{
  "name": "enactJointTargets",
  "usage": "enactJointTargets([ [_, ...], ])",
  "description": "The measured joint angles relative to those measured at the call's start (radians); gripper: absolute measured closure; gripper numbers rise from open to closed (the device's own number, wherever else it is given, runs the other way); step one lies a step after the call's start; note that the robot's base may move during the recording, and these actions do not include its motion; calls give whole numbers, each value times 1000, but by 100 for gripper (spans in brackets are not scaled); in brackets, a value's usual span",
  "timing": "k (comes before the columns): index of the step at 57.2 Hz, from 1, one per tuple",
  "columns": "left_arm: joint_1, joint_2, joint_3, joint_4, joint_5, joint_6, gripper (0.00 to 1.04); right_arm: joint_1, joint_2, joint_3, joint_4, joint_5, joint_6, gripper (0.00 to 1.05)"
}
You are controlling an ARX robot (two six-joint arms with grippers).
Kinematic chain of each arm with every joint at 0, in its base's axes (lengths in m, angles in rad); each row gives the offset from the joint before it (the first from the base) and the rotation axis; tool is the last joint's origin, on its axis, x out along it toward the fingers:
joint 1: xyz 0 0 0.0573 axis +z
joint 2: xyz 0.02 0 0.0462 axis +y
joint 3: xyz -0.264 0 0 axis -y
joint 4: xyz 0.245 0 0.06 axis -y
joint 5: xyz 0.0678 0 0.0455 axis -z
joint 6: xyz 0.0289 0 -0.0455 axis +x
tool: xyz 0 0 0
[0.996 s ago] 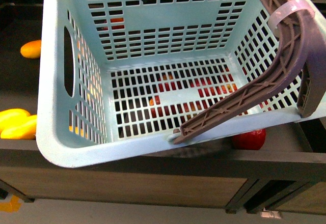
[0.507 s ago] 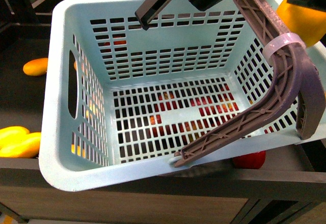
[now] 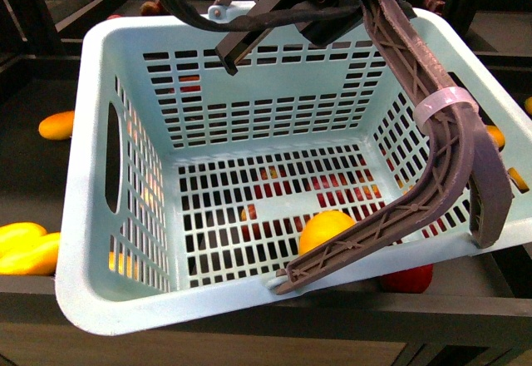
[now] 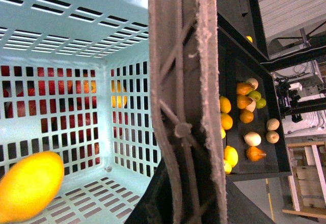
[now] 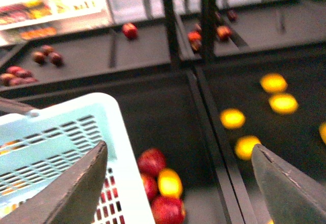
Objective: Pick lemon and mango into basket
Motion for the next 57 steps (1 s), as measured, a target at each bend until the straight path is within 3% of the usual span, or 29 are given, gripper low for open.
enactJointTargets([
  [4, -4, 0, 0, 0, 3, 1, 100, 8, -44, -73, 95, -42, -50, 37],
  [14, -5, 0, 0, 0, 13, -8, 100, 6, -103, -208, 134, -40, -86, 65],
  [18, -2, 0, 0, 0, -3, -3, 100, 5, -157, -266, 144, -36, -97, 85],
  [24, -2, 0, 0, 0, 2, -3, 100, 5, -208, -315, 144, -37, -105, 103],
  [57, -2, 0, 0, 0, 2, -4, 100, 5, -452, -452, 40, -37, -104, 103],
])
